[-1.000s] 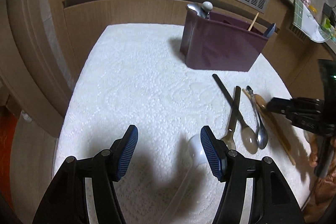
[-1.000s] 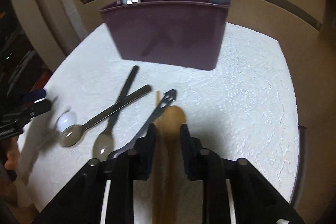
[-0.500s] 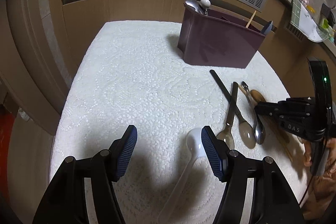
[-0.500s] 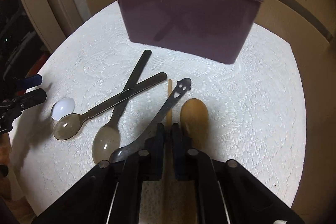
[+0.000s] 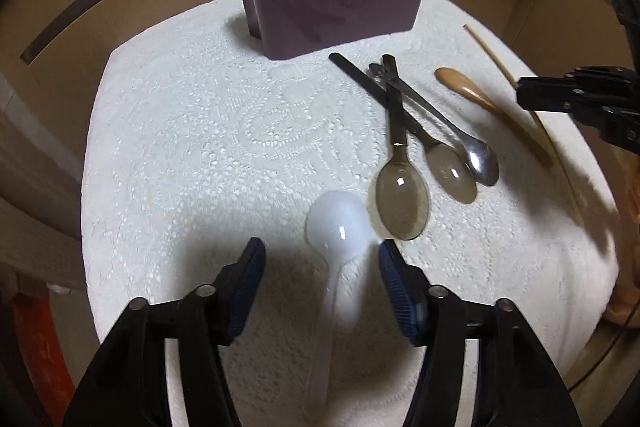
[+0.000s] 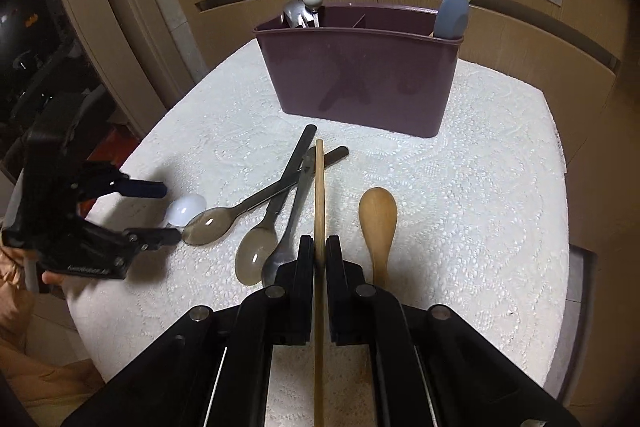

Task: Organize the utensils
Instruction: 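Grasp the white plastic spoon with the left gripper while the right grasps another chopstick, then lift both utensils over the caddy, lower them in and open both grippers, then grasp the wooden spoon with the right gripper while the left grasps a round metal spoon, then lower the wooden spoon and metal spoon into the caddy and open both grippers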

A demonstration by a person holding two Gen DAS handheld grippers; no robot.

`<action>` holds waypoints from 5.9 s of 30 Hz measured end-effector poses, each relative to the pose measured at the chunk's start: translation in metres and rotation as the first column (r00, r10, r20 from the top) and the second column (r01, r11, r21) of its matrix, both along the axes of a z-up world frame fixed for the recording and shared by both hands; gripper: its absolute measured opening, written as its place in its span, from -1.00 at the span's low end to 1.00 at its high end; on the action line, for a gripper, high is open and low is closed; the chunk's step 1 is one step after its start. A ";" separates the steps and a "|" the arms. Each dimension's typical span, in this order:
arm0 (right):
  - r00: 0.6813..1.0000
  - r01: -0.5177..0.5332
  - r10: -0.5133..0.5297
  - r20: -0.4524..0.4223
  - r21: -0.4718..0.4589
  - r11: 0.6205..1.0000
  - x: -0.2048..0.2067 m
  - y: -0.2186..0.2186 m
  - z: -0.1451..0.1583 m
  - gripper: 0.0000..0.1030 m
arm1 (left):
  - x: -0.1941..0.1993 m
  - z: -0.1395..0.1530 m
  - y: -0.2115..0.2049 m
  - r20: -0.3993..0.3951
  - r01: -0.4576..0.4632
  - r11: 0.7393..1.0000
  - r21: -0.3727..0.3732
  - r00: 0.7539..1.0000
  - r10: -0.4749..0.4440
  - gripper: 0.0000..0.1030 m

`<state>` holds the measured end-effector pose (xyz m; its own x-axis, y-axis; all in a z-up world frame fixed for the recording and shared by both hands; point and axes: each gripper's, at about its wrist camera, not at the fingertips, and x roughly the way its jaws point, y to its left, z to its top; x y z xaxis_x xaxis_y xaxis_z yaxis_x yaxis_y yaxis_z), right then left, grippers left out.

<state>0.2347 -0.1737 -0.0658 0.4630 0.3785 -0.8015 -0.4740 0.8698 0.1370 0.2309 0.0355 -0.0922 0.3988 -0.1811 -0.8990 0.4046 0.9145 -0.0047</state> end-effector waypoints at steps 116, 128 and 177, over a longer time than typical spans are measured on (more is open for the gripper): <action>0.984 0.135 -0.133 0.118 -0.012 0.991 0.000 -0.030 0.015 -0.47 | -0.025 0.003 -0.043 0.172 -0.256 0.949 -0.182 0.942 0.287 -0.03; 0.981 0.158 -0.159 0.115 0.016 0.987 -0.008 -0.035 0.018 -0.47 | -0.031 0.010 -0.040 0.220 -0.234 0.951 -0.203 0.935 0.278 -0.30; 0.840 0.119 -0.149 0.522 0.090 0.989 0.089 -0.007 0.215 -0.47 | 0.084 0.234 -0.033 0.664 -0.072 0.985 -0.156 0.730 0.159 -0.32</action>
